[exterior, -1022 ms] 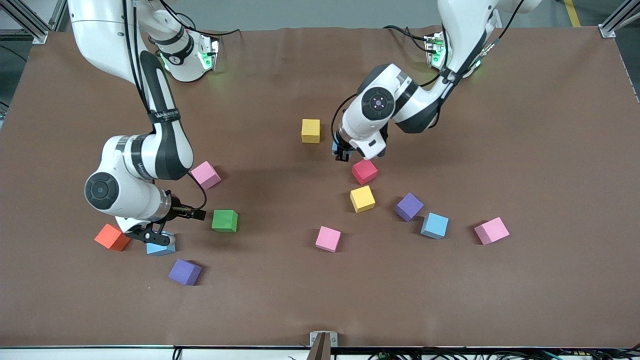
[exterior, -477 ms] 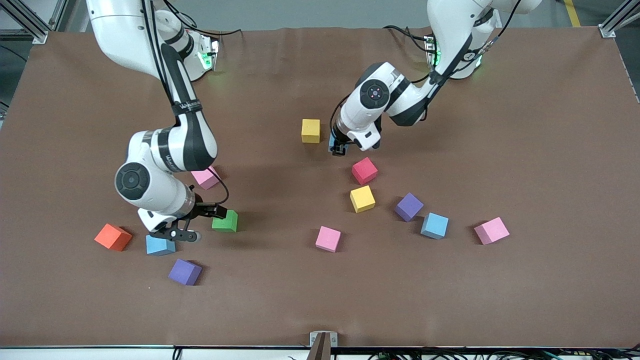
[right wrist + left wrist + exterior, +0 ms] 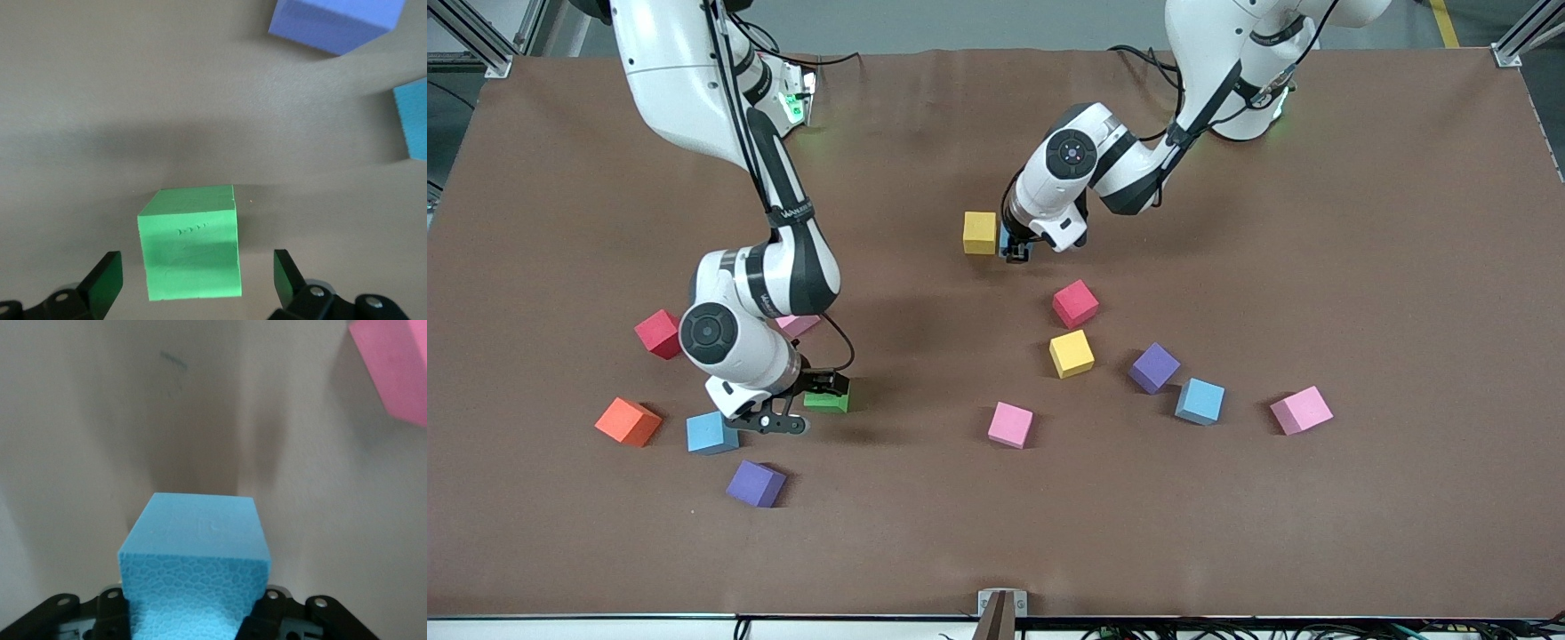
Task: Arrange 11 blocks into digit 3
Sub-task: 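Reach the right gripper to the green cube while the left gripper carries cyan, then grasp and lift the green cube with the right gripper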
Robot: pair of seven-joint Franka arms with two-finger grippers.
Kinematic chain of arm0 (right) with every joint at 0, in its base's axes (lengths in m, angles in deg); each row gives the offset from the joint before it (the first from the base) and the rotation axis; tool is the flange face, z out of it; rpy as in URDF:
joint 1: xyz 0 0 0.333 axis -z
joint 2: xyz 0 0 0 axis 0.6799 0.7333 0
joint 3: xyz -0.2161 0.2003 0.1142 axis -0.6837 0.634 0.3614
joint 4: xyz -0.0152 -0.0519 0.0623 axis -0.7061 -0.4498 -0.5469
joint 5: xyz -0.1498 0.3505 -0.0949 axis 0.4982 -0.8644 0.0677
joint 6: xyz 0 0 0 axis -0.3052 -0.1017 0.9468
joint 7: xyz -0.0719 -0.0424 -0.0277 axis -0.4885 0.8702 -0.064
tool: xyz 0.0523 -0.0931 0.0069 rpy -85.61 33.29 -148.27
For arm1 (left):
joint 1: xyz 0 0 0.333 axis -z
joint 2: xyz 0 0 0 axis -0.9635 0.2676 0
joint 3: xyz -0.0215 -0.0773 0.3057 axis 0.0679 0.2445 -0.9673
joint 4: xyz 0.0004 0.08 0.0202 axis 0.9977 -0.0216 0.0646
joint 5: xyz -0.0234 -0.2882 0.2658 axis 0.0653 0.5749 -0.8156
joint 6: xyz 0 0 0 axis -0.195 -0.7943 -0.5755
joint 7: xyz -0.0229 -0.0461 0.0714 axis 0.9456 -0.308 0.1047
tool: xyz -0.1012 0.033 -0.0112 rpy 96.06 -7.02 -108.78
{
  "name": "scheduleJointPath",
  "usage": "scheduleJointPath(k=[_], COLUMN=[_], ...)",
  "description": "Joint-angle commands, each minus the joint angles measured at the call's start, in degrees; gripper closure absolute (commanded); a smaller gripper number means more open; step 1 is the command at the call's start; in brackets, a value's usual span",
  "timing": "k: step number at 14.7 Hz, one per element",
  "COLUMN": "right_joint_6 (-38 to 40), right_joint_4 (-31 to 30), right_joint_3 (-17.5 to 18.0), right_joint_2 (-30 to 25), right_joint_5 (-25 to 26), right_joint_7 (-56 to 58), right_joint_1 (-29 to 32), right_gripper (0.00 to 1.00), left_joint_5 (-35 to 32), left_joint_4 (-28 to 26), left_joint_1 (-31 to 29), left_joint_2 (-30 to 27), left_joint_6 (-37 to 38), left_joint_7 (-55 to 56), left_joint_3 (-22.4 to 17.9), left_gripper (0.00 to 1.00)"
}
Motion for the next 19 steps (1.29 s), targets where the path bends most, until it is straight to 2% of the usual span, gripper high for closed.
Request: scheduleJointPath(k=[1, 8, 14, 17, 19], right_joint_6=[-0.4, -0.4, -0.13, -0.13, -0.22], right_joint_4=[-0.23, 0.82, 2.41, 2.49, 2.49], right_joint_3=[1.03, 1.12, 1.12, 2.34, 2.52], right_joint_2=[-0.15, 2.48, 3.36, 3.45, 3.54], right_joint_5=[-0.79, -1.05, -1.14, -1.14, -1.14], right_joint_7=[1.14, 2.55, 2.55, 2.37, 2.28], right_joint_1=[0.45, 1.24, 2.21, 2.29, 2.3], right_gripper=[0.0, 0.09, 0.11, 0.22, 0.24], left_joint_5=[-1.63, -1.98, -8.73, -12.26, -12.44], left_joint_4=[-2.15, -3.03, -3.03, -2.68, -2.68], left_joint_1=[-0.31, 1.79, 1.98, 2.06, 2.15], left_joint_2=[-0.64, -0.38, 1.73, 2.43, 2.87], left_joint_6=[-0.9, -3.1, -6.17, -8.01, -8.99], left_joint_7=[2.32, 5.49, 9.43, 12.43, 12.78], left_joint_3=[-0.07, -0.33, -0.33, -1.12, -1.13], left_gripper=[1.0, 1.0, 1.0, 1.0, 1.0])
